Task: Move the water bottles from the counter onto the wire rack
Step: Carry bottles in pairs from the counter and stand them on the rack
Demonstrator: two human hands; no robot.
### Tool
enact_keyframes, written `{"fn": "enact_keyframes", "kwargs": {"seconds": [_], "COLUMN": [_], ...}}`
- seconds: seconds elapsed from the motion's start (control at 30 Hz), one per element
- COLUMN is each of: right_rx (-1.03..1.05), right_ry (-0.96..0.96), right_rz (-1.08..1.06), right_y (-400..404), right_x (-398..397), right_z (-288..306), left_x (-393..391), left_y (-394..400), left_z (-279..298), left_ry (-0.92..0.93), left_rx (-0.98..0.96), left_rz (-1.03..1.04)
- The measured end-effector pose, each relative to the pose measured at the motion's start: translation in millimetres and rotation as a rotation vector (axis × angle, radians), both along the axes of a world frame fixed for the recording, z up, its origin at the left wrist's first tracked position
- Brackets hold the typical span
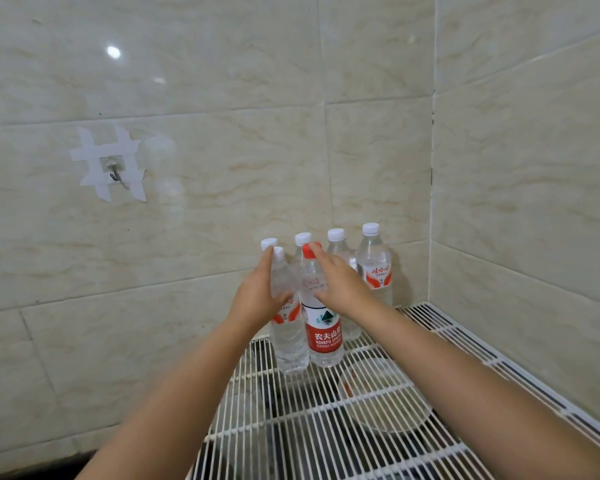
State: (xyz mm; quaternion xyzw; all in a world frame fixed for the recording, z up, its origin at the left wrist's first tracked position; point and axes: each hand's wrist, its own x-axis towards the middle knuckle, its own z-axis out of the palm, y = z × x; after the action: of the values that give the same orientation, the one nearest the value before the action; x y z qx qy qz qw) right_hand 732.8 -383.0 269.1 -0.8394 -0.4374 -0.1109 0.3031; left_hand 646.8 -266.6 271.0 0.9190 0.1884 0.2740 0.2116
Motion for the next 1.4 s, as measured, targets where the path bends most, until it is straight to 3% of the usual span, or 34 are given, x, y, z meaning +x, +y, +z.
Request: {"fn": "enact_keyframes", "kwargs": {"seconds": [0.3,0.43,0.6,0.8,1.03,1.4], "right_rx": [-0.015,0.103,0.242,0.161,0.035,-0.063], "right_ry": [-0.035,-0.212,-0.376,-0.312,-0.217,-0.108], "right_rz": [-0.095,-0.109,0.134,0.529,0.839,0.969], "right_y": [2,4,43,109,166,254], "right_x": [-7,-25,-69,-198,-383,-640], "right_z": [-12,-9,-15,-49,-99,-176], "left_x": [-17,-43,-111,-258,-453,-706], "left_y": [10,18,33,42,41,100], "left_z": [-10,-14,-27,-62,-98,-162], "left_ry": [-0.062,0.103,0.252,0.438,0.502,0.601], "left_rx": [0.081,0.234,0.321,0.259,0.166,-0.066], "left_rz": [0.024,0.154,0.386,0.790,1.115,1.234]}}
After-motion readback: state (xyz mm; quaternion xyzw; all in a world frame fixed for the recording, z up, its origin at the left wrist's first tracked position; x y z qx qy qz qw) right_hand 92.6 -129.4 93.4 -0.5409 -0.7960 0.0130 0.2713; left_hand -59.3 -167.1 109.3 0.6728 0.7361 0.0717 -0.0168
